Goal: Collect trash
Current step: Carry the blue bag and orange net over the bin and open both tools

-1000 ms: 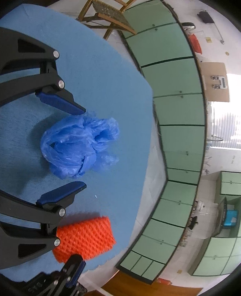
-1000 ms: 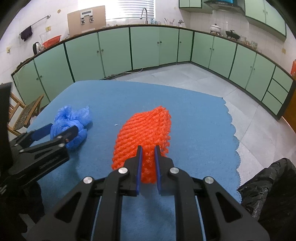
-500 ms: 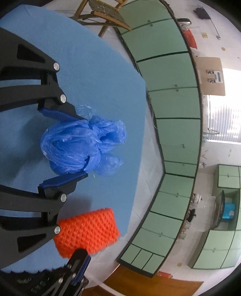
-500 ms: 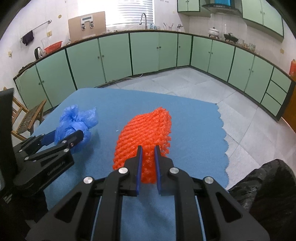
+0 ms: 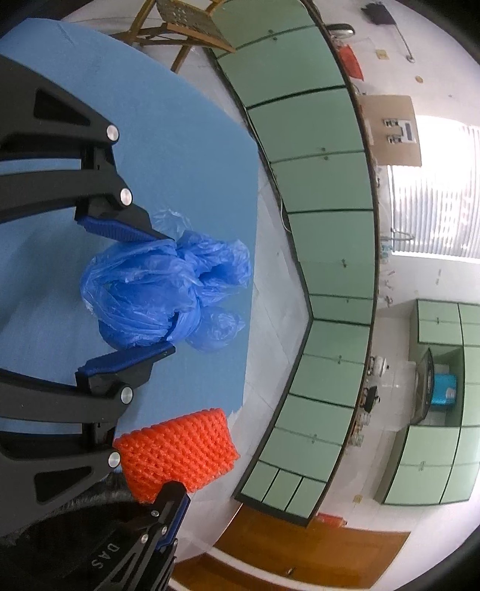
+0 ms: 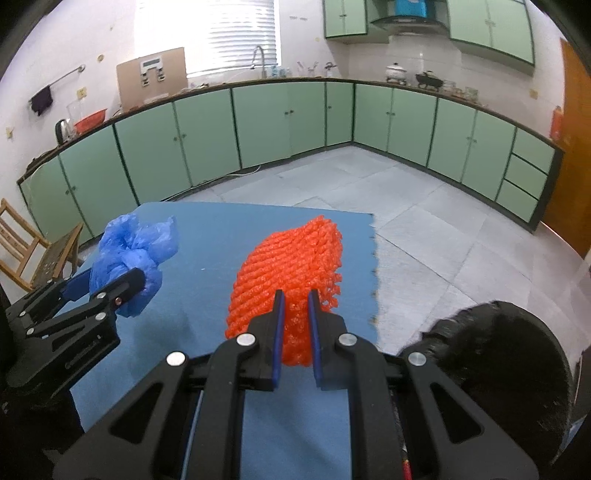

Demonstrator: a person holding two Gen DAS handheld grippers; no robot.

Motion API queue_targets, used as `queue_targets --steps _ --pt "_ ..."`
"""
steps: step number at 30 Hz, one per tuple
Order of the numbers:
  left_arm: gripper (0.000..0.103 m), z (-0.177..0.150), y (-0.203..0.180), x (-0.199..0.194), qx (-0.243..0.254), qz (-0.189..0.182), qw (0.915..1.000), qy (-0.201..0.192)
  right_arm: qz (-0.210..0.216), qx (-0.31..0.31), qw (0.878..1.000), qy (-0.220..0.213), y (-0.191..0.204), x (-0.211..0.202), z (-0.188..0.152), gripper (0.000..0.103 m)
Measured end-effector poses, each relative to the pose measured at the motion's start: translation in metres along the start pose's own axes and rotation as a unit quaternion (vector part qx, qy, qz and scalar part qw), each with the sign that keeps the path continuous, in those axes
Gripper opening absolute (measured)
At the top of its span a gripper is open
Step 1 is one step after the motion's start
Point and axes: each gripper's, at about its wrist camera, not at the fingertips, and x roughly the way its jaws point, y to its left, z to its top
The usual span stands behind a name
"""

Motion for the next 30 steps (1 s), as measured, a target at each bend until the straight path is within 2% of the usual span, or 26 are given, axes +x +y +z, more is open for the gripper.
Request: queue_targets --steps 16,30 --pt "0.051 -0.010 -0.116 -0.013 0.044 -0.082 0.9956 0.001 -0.074 0.047 0.996 -0.011 -0.108 -0.061 -0.037 0.011" --pt "0.051 -0.035 -0.212 -0.006 0.084 -0.143 0.9860 0.017 -0.129 0.076 0.989 0.008 -0.188 -0.081 -0.081 0.011"
